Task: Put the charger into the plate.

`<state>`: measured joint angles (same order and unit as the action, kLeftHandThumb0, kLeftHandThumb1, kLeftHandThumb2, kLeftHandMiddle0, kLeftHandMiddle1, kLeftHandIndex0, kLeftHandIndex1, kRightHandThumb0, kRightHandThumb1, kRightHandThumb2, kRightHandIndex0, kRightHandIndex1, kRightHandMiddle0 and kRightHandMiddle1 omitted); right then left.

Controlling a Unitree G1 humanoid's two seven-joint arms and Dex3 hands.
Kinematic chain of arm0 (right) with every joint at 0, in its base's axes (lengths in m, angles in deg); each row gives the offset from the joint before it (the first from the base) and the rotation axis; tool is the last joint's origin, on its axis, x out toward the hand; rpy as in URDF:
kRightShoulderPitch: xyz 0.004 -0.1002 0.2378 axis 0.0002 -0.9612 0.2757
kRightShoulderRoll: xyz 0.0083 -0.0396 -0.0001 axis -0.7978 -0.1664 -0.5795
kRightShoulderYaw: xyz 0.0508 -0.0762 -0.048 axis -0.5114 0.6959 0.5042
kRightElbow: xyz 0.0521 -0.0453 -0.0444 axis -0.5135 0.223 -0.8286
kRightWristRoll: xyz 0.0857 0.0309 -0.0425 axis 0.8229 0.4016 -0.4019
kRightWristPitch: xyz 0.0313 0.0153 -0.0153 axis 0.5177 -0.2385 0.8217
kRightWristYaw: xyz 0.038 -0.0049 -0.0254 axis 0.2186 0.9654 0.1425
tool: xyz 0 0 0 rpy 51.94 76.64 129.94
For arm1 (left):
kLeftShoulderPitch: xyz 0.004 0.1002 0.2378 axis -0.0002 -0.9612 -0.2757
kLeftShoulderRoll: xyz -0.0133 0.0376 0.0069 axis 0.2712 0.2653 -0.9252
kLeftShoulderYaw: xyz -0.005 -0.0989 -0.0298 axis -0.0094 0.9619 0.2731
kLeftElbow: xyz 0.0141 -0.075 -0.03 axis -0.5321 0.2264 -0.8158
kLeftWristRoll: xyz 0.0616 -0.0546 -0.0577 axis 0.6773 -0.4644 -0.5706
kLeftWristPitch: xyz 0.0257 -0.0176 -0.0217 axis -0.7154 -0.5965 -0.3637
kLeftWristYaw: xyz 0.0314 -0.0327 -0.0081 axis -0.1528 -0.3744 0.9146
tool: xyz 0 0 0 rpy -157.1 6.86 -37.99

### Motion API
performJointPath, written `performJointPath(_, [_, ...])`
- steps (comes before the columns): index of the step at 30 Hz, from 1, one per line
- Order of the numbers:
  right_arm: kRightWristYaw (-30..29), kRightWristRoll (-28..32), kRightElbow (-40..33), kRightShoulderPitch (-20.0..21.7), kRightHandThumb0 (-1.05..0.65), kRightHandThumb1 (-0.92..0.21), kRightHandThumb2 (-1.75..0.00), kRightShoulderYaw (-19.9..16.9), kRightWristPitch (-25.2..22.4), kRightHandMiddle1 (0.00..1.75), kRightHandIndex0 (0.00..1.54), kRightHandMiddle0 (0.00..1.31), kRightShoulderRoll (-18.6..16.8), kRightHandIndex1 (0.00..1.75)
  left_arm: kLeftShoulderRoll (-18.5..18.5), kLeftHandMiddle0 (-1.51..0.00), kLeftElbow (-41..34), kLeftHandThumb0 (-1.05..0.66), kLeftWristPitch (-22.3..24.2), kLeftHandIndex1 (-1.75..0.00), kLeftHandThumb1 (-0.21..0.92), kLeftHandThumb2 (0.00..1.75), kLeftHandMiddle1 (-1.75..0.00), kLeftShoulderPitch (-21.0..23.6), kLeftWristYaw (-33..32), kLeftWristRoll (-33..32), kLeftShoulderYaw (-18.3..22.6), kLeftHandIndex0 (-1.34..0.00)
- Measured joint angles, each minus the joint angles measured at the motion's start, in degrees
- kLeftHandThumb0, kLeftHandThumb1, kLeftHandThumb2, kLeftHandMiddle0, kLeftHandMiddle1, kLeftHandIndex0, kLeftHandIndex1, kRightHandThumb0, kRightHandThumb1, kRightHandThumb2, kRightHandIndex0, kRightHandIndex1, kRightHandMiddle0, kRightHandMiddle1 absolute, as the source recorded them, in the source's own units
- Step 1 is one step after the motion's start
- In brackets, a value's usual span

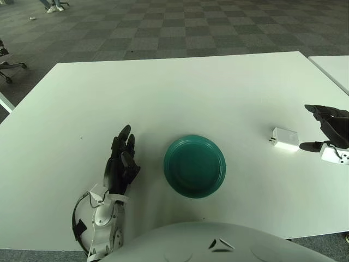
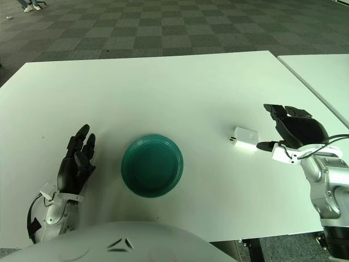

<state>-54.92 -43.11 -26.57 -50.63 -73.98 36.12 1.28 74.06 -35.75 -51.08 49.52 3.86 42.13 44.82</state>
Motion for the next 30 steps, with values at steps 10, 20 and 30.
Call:
performJointPath(10, [0.43, 1.34, 3.04, 0.31, -1.05, -0.92, -0.42, 1.77, 6.95, 0.35, 0.19, 0.00, 3.54, 0.01, 0.23, -0.18, 0.49, -0.88, 0.02, -0.54, 0.92, 1.03, 0.00, 0.49, 0.40, -0.23, 0.82, 0.00])
performJointPath(20, [3.36, 3.51, 6.13, 2.44, -1.05, -0.92, -0.47, 4.09, 11.48, 0.31, 0.18, 0.00, 6.68, 0.00, 0.34, -0.18, 0.62, -0.88, 0.13, -0.54, 0.92, 1.03, 0.00, 0.69, 0.85, -0.25, 1.17, 0.00])
performJointPath(30, [5.02, 4.30, 7.75, 3.78, -1.05, -0.92, -0.45, 5.85, 12.49, 0.29, 0.17, 0.00, 7.43, 0.00, 0.33, -0.18, 0.58, -0.88, 0.38, -0.54, 0.92, 1.03, 0.00, 0.74, 0.94, -0.24, 1.31, 0.00])
